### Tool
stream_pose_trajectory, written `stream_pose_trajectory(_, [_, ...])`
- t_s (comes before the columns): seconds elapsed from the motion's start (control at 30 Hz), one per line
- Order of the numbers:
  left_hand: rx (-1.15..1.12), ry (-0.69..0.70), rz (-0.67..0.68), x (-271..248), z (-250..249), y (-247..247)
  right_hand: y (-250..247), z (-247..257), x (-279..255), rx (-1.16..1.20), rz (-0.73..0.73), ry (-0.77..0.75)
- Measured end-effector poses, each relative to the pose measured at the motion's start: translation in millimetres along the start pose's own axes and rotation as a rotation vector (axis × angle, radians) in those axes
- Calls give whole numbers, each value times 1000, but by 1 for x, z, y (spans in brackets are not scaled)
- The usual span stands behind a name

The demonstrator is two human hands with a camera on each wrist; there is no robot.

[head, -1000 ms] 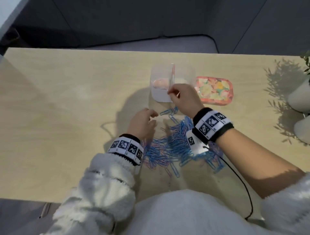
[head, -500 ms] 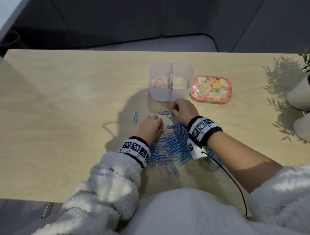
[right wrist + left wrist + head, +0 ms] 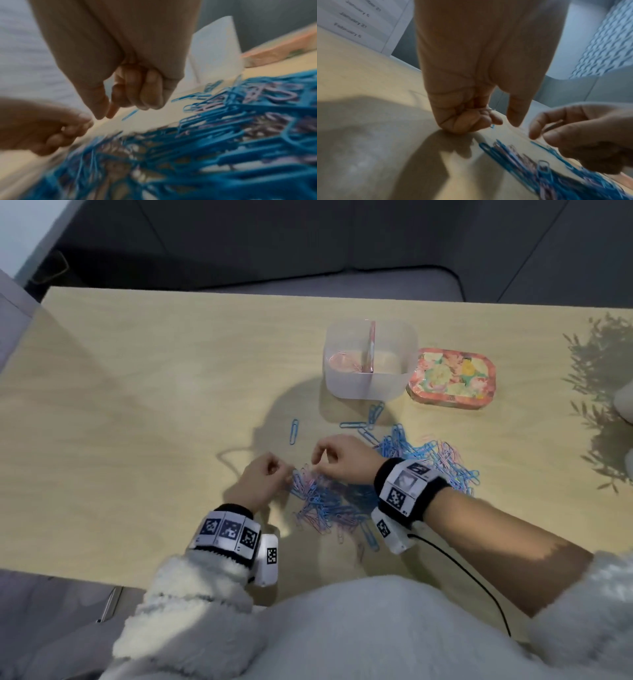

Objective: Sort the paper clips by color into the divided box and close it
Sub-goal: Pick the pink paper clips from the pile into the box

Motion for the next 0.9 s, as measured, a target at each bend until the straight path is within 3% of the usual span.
stream_pose_trajectory(0.17, [306,22,-149,-5,15,4,22,2,-5,-318,167,-65])
stream_pose_trajectory(0.37, [266,10,-178,-8,16,-8,-5,-17,-23,-360,157,13])
stream_pose_trajectory(0.47, [242,31,-175,-14,9,-3,-3,-2,-7,-393,95,-79])
stream_pose_trajectory(0.67, [140,58,-160,-19,-1,-6,25,21,9,-565,207,-268])
stream_pose_trajectory(0.9, [79,62,-206,-11,-4,-25,26,9,-3,-616,211,-263])
Point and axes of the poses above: each hand's wrist, its own x-axis towards the middle knuckle, its own y-axis out of the palm, z = x × y, the point moved 6 cm from there along x, towards the middle knuckle, and after that the axes turned 14 degrees about -y, right-handed, at the moved point
